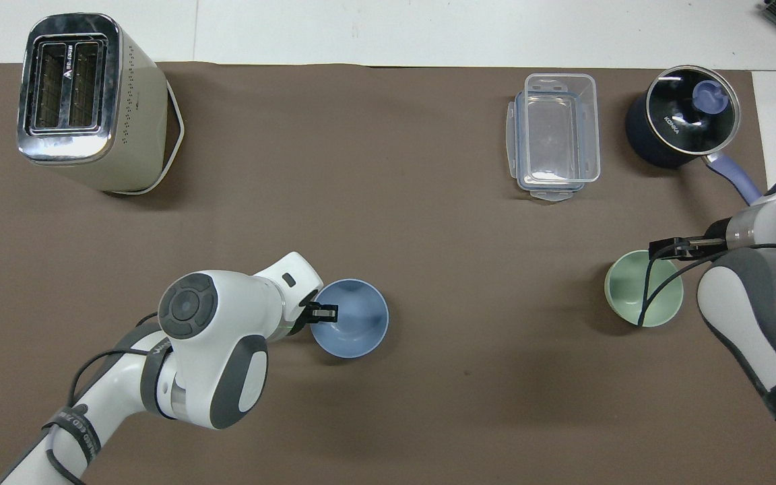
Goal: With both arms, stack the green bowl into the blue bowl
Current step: 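Drag the blue bowl toward the table center with the left gripper, then withdraw the left gripper while the right gripper grasps the green bowl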
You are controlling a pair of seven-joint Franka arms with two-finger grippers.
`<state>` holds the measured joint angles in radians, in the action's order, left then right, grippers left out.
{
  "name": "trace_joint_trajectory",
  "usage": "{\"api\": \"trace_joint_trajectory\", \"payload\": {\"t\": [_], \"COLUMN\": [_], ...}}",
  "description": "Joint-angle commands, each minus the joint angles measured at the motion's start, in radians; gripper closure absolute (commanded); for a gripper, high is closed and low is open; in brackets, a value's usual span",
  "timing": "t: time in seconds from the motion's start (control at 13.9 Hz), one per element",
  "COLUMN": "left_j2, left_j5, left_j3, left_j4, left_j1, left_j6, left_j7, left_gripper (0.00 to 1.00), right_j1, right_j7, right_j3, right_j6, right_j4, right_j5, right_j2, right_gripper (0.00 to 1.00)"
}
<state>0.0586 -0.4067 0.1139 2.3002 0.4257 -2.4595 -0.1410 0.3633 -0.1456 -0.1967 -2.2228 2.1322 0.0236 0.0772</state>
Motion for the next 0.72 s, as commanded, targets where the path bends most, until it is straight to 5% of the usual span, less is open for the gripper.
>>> {"api": "trace_joint_trajectory", "payload": {"t": [0.0,0.43,0.58,0.65], "left_j2": [-0.003,-0.011,-0.017,-0.02], "left_j5": [0.003,0.282,0.341,0.342], "left_j3": [-0.007,-0.008,-0.01,-0.01], "left_j4": [-0.114,-0.332,-0.407,-0.442], "left_j1": [-0.102,-0.315,-0.376,-0.404], "left_j6": [0.146,0.44,0.542,0.589], "left_j7": [0.011,0.035,0.13,0.173], "left_gripper": [0.0,0.0,0.0,0.0], "right_j1": [0.02,0.043,0.043,0.043], "right_j7": [-0.043,-0.052,-0.054,-0.074], "right_j3": [-0.007,-0.006,-0.006,-0.006], "right_j6": [-0.063,-0.086,-0.078,-0.074], "right_j4": [0.051,0.092,0.107,0.109], "right_j5": [-0.017,-0.016,-0.016,-0.016], "right_j2": [0.013,0.035,0.026,0.026], "right_gripper": [0.0,0.0,0.19,0.39]}}
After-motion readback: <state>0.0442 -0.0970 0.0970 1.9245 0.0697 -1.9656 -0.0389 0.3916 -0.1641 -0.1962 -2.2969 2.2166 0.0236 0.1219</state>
